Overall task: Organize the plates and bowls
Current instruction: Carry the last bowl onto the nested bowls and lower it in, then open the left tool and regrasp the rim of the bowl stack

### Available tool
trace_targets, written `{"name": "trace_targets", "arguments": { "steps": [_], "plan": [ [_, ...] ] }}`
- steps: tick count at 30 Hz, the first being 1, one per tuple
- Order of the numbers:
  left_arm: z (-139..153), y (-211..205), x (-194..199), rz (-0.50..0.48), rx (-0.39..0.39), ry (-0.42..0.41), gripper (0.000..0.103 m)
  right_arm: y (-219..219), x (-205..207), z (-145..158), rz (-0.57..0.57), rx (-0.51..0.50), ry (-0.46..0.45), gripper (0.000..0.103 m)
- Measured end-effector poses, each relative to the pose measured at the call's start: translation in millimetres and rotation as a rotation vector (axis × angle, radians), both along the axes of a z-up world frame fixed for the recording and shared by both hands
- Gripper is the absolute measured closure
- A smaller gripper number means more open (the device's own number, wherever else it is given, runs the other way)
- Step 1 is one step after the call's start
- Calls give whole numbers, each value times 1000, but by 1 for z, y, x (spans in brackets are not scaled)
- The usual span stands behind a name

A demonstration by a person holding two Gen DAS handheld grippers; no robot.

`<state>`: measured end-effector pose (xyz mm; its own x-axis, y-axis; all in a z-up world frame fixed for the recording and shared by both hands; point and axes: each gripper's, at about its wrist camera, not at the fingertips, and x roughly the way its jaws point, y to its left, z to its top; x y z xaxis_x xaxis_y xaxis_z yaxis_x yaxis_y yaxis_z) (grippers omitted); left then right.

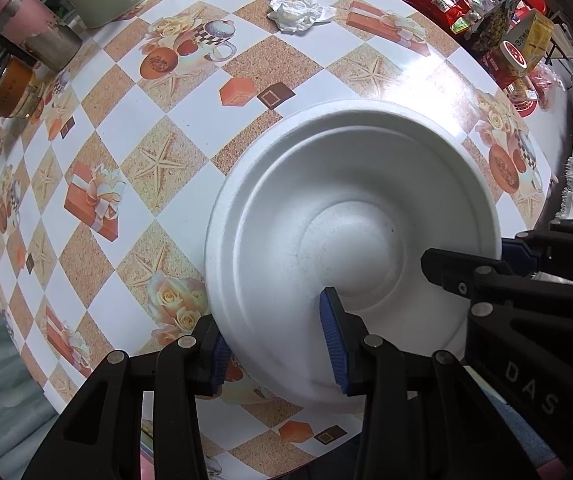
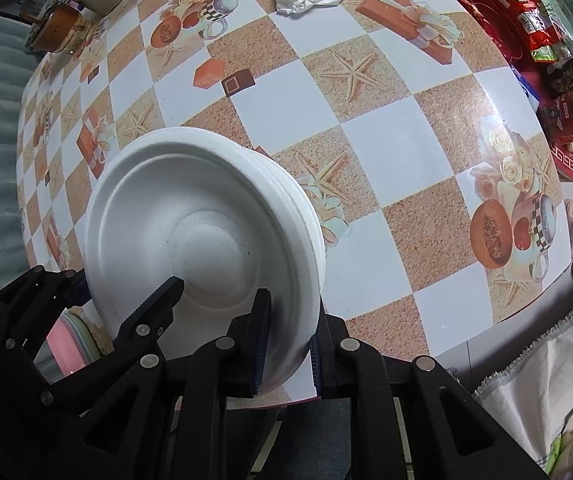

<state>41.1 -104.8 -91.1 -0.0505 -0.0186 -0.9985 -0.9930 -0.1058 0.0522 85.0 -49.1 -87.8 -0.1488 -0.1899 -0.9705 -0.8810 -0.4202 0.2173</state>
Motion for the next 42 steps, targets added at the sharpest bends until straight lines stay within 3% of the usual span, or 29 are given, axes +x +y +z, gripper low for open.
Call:
{"name": "trace_targets", "arguments": {
  "steps": [5, 9, 12, 14, 16, 17, 21, 26, 30, 42],
  "plan": [
    [2, 2, -1, 11, 10, -8, 55, -1, 0, 2, 5, 11, -3, 84],
    [9, 1, -2, 15, 35, -18, 29, 0, 1, 6, 18, 18, 9, 84],
    [17, -1, -8, 30, 65, -20, 24, 0, 0, 9, 37, 36, -6, 84],
    [19, -2, -13, 45, 65, -1, 23, 2, 3, 10, 28, 41, -13, 59],
    [17, -4, -21, 69, 49, 2, 22, 6, 8, 12, 14, 68, -34, 12],
    [16, -5, -25, 84, 45, -16, 22, 8, 11, 14, 4, 72, -25, 8],
    [14, -15, -41, 139, 28, -44, 22, 11, 22, 14, -6, 62, -21, 7],
    [10, -31, -49, 166, -13, -66, 22, -1, 22, 19, 99, 169, -68, 1],
    [12, -38, -53, 188, -23, -83, 22, -7, 22, 14, 85, 116, -68, 1],
    [17, -42, -62, 197, -30, -80, 22, -3, 16, 19, 52, 100, -92, 1]
  ]
}}
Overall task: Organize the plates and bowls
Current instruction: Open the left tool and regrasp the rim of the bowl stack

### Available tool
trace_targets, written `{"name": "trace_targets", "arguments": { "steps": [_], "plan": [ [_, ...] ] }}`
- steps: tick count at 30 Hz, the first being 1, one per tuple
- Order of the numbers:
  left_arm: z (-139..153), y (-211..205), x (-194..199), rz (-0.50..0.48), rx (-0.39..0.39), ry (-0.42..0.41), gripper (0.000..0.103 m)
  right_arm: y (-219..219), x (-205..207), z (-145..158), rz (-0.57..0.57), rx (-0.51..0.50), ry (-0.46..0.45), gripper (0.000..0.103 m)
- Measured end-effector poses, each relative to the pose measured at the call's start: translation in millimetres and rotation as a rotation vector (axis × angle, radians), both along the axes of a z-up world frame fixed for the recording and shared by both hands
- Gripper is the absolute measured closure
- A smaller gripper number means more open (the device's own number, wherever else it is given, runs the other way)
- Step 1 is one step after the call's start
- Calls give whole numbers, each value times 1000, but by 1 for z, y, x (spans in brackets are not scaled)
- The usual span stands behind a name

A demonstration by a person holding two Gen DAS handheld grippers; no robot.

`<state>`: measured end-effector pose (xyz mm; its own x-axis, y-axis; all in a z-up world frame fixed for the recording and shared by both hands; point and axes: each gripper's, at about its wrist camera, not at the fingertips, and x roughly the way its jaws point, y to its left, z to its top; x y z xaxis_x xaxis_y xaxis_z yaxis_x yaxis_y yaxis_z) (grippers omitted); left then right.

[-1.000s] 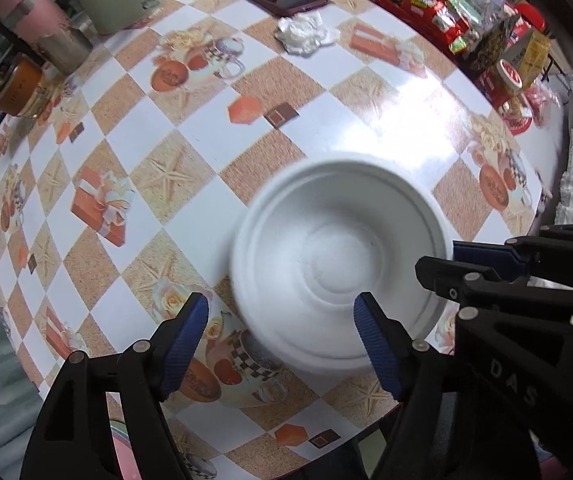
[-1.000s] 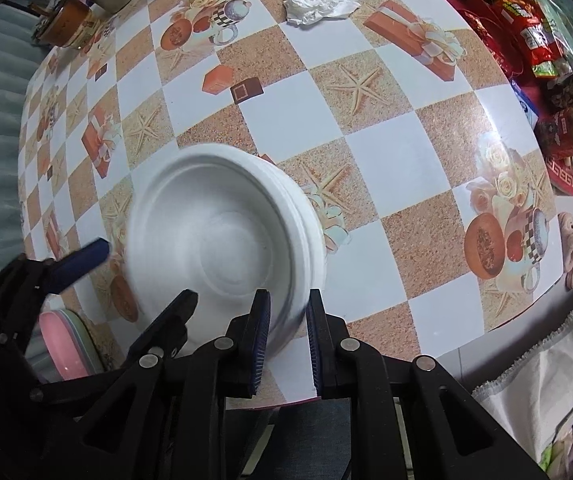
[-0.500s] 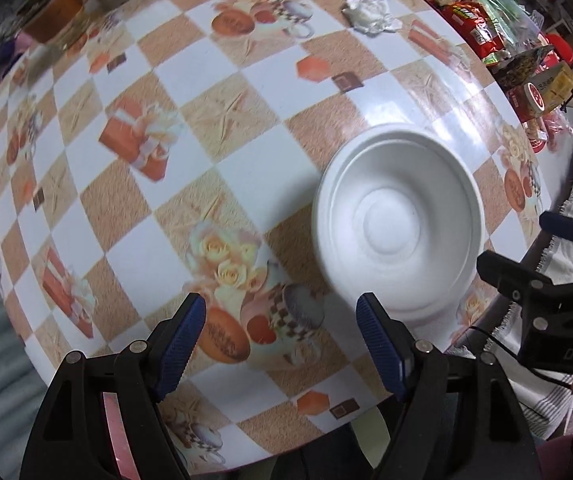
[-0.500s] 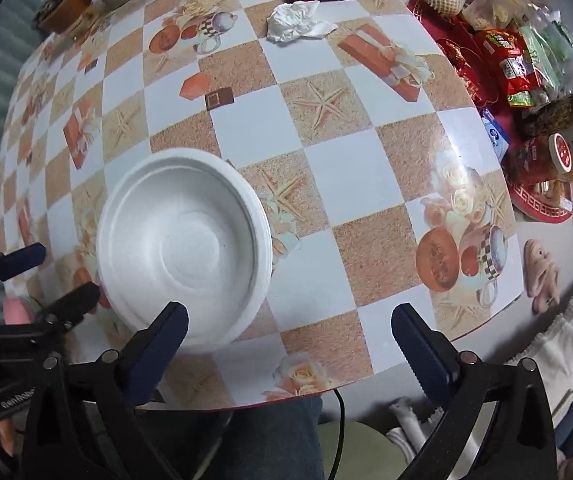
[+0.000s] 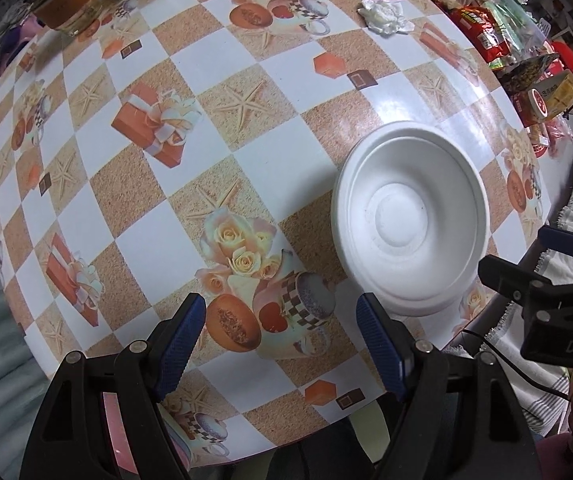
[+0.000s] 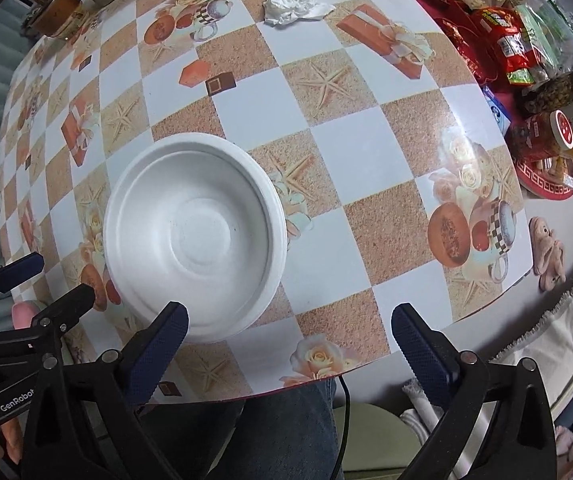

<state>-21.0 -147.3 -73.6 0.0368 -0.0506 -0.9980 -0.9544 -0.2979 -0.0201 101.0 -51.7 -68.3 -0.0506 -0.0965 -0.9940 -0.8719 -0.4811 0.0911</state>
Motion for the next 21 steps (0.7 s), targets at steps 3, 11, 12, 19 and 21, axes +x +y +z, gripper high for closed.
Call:
{"name": "trace_targets", "arguments": {
  "steps": [3, 11, 12, 19, 21],
  "plan": [
    [2, -2, -1, -1, 4, -1, 22, -2, 2, -1, -2, -5, -5, 1],
    [5, -6, 1, -12, 8, 0, 22, -2, 5, -3, -4, -2, -8, 1],
    [5, -6, 1, -11, 9, 0, 22, -2, 6, -3, -6, -3, -8, 1],
    [4, -4, 9, -21, 8, 3, 22, -2, 11, -4, -15, -5, -10, 1],
    [4, -2, 12, -24, 7, 2, 22, -2, 13, -5, -16, -8, -12, 1]
  ]
}}
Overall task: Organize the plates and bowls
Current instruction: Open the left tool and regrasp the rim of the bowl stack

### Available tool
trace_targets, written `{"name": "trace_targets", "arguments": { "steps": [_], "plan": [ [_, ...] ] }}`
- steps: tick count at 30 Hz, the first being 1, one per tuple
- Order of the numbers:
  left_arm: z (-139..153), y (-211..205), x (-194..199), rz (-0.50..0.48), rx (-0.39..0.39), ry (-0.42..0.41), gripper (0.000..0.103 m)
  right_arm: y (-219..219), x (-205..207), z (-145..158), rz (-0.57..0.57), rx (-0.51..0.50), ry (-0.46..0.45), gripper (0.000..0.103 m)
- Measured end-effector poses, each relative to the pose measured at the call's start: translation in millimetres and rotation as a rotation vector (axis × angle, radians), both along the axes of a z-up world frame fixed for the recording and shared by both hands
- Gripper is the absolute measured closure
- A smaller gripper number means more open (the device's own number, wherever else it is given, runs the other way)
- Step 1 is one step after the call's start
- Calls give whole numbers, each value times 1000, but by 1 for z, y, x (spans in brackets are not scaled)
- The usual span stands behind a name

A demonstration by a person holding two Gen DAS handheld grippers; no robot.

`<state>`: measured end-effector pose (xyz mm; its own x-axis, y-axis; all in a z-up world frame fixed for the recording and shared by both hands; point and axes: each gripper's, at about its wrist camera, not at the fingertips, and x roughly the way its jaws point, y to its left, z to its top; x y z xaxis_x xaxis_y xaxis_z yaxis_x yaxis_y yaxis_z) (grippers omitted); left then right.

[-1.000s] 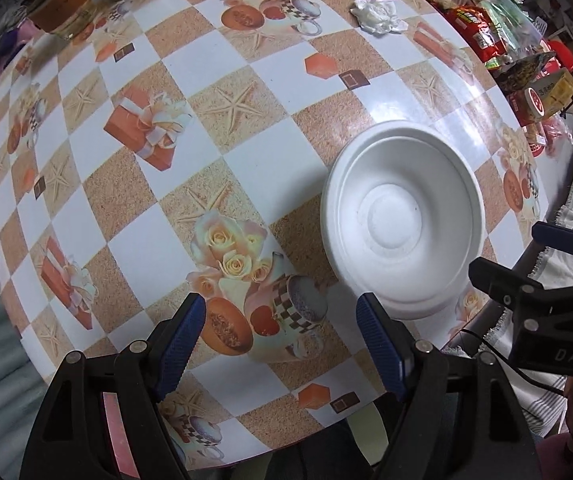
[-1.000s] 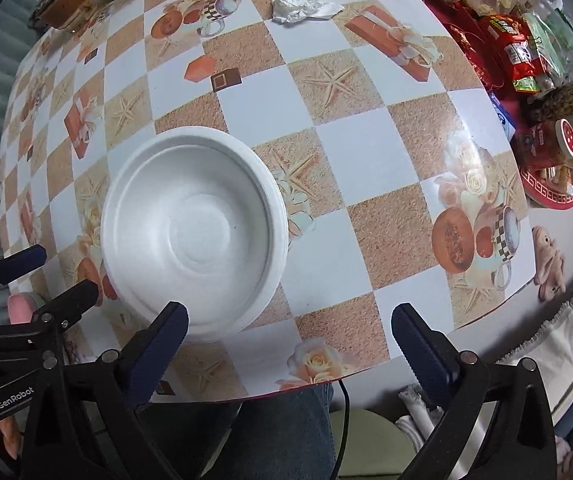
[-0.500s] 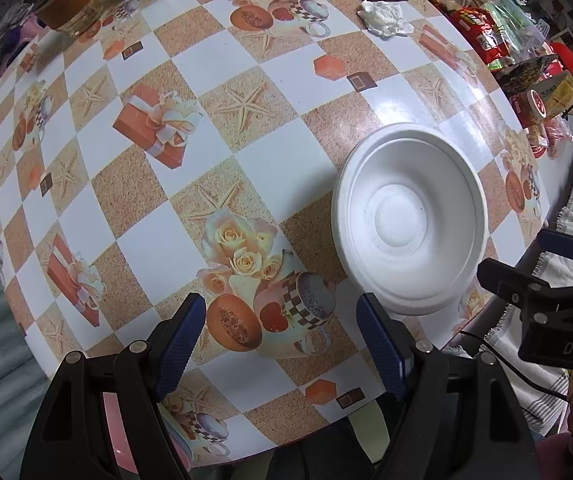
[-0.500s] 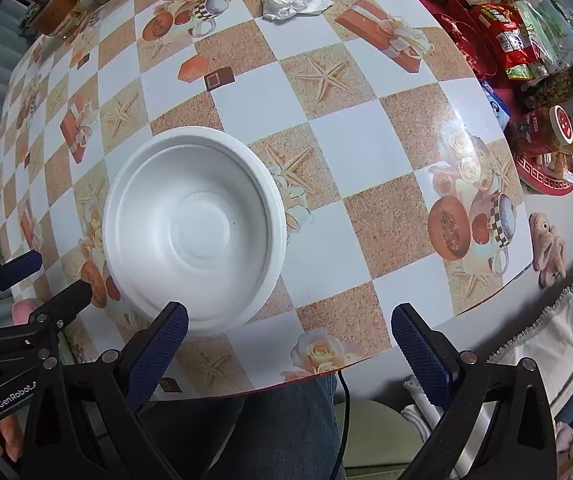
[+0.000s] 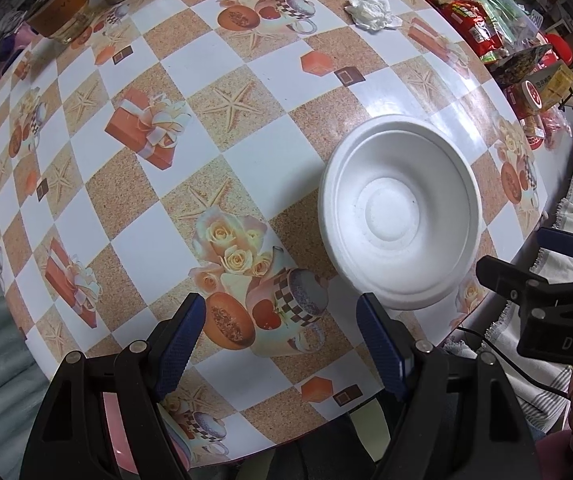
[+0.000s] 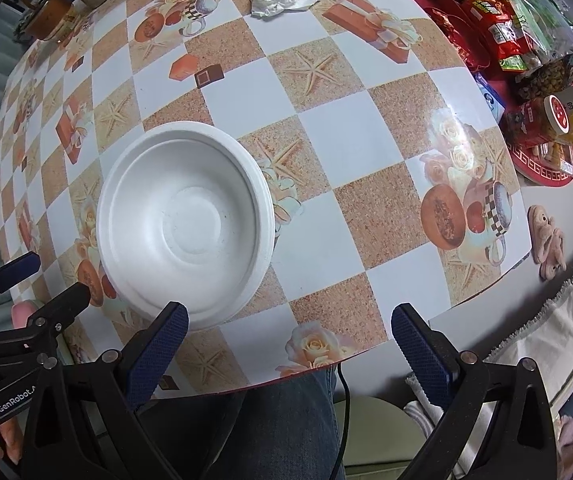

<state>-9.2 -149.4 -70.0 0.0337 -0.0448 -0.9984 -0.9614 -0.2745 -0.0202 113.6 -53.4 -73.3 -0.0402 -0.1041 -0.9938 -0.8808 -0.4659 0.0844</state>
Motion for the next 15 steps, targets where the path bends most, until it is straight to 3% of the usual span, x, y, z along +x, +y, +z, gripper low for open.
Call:
{"name": "trace_targets", "arguments": {
  "steps": [15],
  "plan": [
    [-4, 9, 14, 6, 14, 9, 22, 3, 17, -14, -6, -16, -19, 1]
  ]
}}
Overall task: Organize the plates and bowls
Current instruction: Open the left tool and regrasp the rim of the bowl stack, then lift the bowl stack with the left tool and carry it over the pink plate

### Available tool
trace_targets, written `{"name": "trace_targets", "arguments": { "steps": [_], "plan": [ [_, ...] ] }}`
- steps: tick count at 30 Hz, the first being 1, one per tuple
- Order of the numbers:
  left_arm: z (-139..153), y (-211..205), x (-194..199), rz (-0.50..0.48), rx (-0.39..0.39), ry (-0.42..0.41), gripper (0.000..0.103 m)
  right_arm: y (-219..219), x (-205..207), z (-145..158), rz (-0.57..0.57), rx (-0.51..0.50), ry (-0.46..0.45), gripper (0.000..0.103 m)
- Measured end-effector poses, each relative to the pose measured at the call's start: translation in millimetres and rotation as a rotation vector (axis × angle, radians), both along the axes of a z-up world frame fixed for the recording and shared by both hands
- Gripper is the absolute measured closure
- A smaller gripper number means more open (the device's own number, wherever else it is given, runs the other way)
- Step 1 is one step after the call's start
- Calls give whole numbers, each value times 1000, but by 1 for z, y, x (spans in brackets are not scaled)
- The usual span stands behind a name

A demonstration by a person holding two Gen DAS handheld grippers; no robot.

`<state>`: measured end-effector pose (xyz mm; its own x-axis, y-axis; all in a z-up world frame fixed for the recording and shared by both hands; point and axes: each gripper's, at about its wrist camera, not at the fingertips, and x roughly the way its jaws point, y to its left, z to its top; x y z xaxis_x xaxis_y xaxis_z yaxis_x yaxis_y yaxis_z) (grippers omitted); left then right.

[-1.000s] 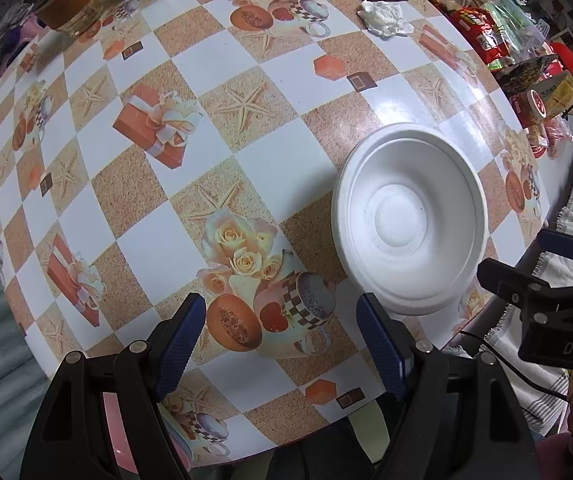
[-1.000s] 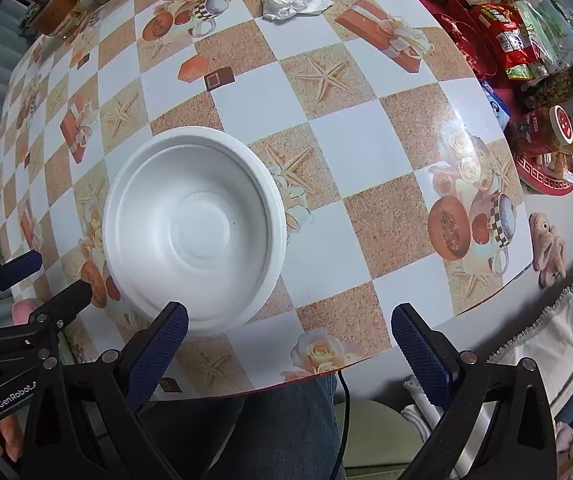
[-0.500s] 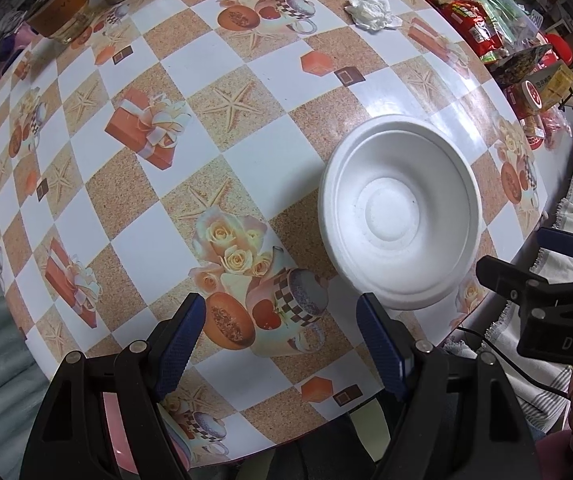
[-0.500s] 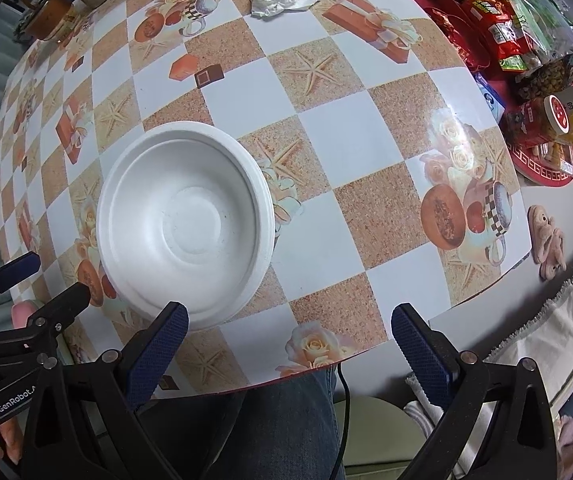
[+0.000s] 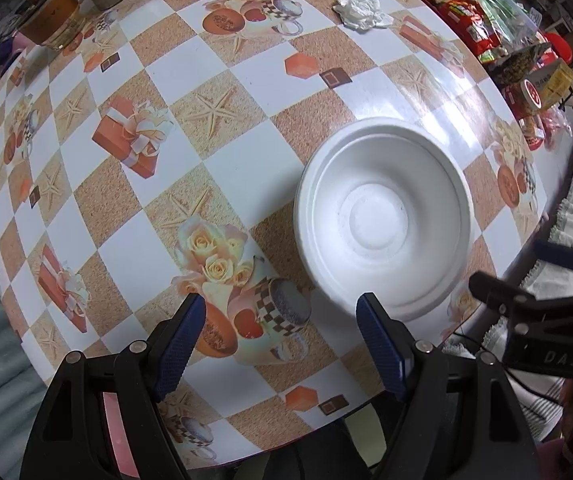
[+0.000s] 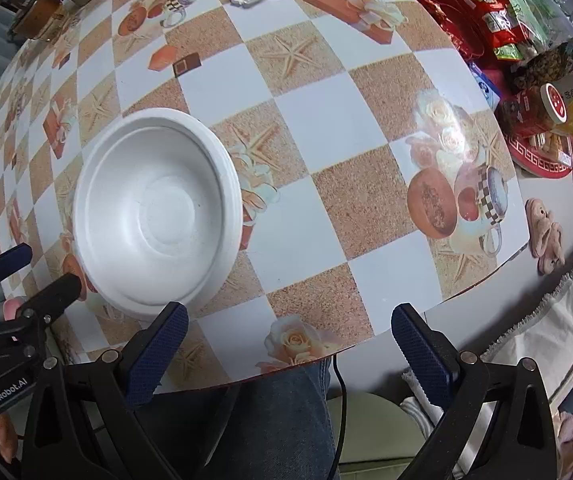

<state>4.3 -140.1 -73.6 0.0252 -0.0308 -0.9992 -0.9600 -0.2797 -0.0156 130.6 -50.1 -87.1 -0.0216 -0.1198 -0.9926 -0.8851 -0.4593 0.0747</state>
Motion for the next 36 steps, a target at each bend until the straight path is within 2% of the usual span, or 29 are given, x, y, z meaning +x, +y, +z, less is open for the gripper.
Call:
{"name": "trace_targets", "arguments": {
  "steps": [5, 10, 16, 23, 26, 29, 31, 33, 36],
  "plan": [
    [-2, 11, 1, 14, 21, 8, 22, 6, 3, -5, 9, -4, -23, 1],
    [-17, 23, 3, 44, 4, 15, 22, 19, -1, -6, 26, 24, -32, 1],
    [-44, 28, -5, 143, -39, -7, 22, 30, -17, -22, 80, 11, -55, 1],
    [-60, 31, -13, 217, -66, 34, 22, 38, -41, -30, 166, -8, -8, 1],
    [-68, 35, -13, 250, -71, 9, 21, 44, -51, -40, 194, -20, -13, 1],
    [-71, 36, -19, 269, -60, -7, 16, 53, -51, -54, 194, -42, -41, 1],
    [-75, 35, -22, 281, -67, -3, 5, 59, -47, -63, 173, -85, -13, 0],
    [-80, 33, -27, 297, -74, -5, 0, 61, -45, -65, 183, -96, 2, 0],
    [-84, 33, -27, 324, -54, -25, 0, 57, -47, -65, 202, -92, 2, 0]
  ]
}}
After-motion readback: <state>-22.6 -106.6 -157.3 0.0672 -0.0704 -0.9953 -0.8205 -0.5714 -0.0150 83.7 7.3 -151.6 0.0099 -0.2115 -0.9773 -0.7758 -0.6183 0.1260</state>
